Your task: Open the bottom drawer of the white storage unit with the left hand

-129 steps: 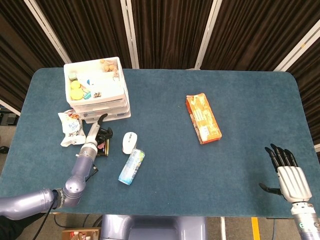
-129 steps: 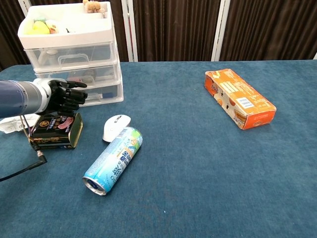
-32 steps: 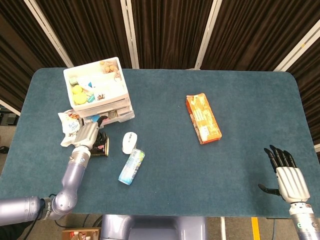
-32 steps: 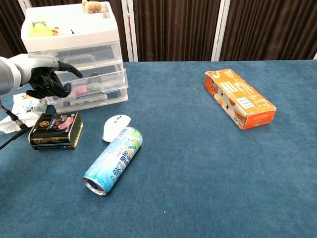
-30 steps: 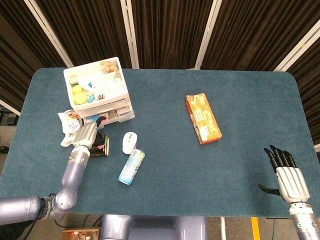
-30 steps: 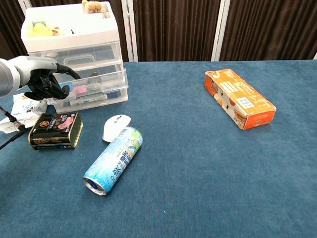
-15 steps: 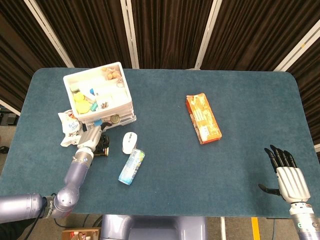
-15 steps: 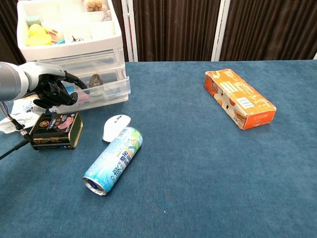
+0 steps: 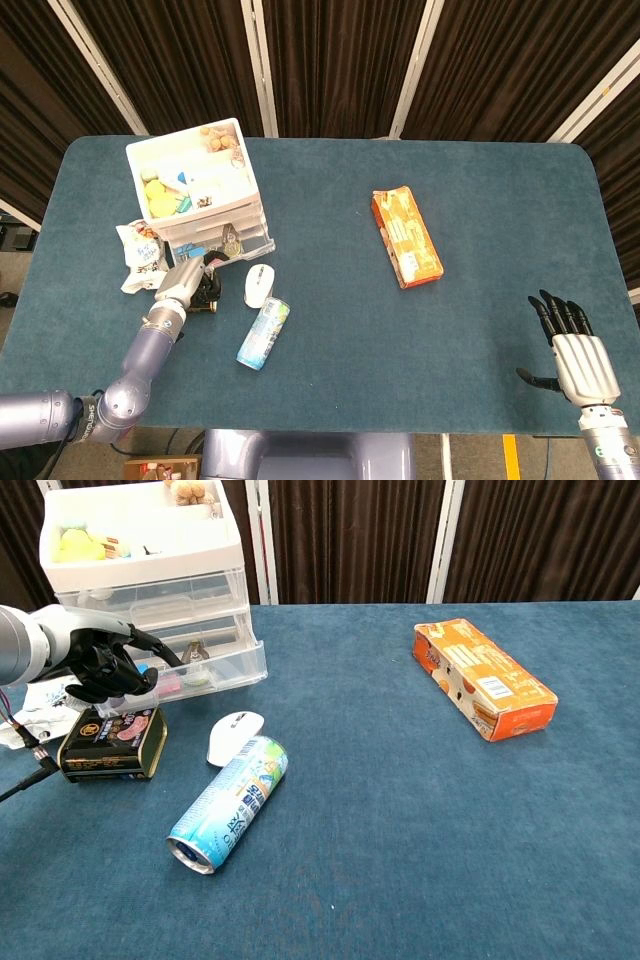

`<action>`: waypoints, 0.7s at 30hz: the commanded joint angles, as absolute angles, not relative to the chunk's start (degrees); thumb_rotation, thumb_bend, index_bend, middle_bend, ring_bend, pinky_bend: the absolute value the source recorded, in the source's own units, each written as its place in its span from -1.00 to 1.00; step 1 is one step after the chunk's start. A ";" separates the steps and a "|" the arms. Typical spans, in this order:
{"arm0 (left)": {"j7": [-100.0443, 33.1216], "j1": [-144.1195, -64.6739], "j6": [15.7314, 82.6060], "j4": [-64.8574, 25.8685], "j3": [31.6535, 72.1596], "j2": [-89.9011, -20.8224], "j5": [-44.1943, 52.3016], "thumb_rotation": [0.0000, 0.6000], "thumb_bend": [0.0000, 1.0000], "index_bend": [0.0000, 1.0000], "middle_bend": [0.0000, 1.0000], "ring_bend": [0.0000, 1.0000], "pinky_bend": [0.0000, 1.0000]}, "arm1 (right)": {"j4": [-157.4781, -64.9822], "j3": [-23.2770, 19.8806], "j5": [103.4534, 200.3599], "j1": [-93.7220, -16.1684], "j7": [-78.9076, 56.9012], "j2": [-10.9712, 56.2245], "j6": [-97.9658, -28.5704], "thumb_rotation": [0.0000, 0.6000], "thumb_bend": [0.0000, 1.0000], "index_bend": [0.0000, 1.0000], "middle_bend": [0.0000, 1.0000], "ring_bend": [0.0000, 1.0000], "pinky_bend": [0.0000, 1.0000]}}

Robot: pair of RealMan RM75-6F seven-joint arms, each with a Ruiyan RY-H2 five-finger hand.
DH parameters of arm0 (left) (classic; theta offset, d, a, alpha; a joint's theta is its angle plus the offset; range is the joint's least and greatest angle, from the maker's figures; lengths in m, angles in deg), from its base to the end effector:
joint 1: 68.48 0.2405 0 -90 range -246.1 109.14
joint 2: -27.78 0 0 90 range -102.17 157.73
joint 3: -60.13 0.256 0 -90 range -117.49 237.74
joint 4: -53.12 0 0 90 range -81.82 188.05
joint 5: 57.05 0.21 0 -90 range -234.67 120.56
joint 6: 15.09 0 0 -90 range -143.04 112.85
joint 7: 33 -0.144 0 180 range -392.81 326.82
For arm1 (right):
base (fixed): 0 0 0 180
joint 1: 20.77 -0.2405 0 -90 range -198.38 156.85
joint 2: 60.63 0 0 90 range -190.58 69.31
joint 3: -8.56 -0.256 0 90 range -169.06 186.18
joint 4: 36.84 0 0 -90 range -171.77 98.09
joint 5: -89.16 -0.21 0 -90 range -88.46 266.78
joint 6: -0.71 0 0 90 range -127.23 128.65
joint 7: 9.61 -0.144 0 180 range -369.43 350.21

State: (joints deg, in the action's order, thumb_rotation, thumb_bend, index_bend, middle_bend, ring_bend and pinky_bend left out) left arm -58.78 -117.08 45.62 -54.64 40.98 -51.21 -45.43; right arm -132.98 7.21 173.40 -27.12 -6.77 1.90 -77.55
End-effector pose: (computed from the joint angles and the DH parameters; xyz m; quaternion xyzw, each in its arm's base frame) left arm -0.1291 0.3337 0.0211 -0.5511 -0.6643 -0.3007 0.4056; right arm -0.3077 -0.1810 0.1438 0.6222 -0.4238 0.3451 0.5606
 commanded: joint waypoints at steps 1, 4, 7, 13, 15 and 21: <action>-58.42 -117.23 45.28 -54.94 41.21 -51.04 -45.42 1.00 0.41 -0.54 1.00 0.92 0.94 | -132.93 7.23 173.46 -27.11 -6.77 1.94 -77.61 1.00 -0.85 -1.00 -1.00 -1.00 -0.91; -57.43 -117.16 45.01 -55.79 41.25 -50.74 -44.76 1.00 0.41 -0.54 1.00 0.92 0.94 | -132.91 7.19 173.50 -27.05 -6.90 1.86 -77.76 1.00 -0.85 -1.00 -1.00 -1.00 -0.91; -56.60 -116.88 44.94 -56.64 41.49 -50.13 -43.86 1.00 0.41 -0.54 1.00 0.92 0.94 | -132.98 7.16 173.43 -27.00 -7.19 1.74 -77.80 1.00 -0.85 -1.00 -1.00 -1.00 -0.91; -54.84 -116.15 44.33 -58.28 42.25 -48.48 -42.66 1.00 0.41 -0.53 1.00 0.92 0.94 | -132.89 7.24 173.64 -26.99 -7.13 1.79 -77.83 1.00 -0.85 -1.00 -1.00 -1.00 -0.91; -54.38 -116.05 43.76 -58.81 42.46 -47.88 -42.64 1.00 0.41 -0.53 1.00 0.92 0.94 | -132.92 7.25 173.64 -26.96 -7.09 1.81 -77.88 1.00 -0.85 -1.00 -1.00 -1.00 -0.91; -54.47 -116.09 43.88 -59.48 43.75 -46.19 -39.99 1.00 0.41 -0.51 1.00 0.92 0.94 | -133.00 7.15 173.36 -26.90 -7.08 1.79 -77.90 1.00 -0.85 -1.00 -1.00 -1.00 -0.91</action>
State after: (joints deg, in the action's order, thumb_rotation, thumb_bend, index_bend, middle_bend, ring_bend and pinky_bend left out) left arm -54.08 -116.11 42.67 -59.59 43.16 -46.42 -42.11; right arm -133.01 7.16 173.38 -26.91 -7.07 1.80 -77.90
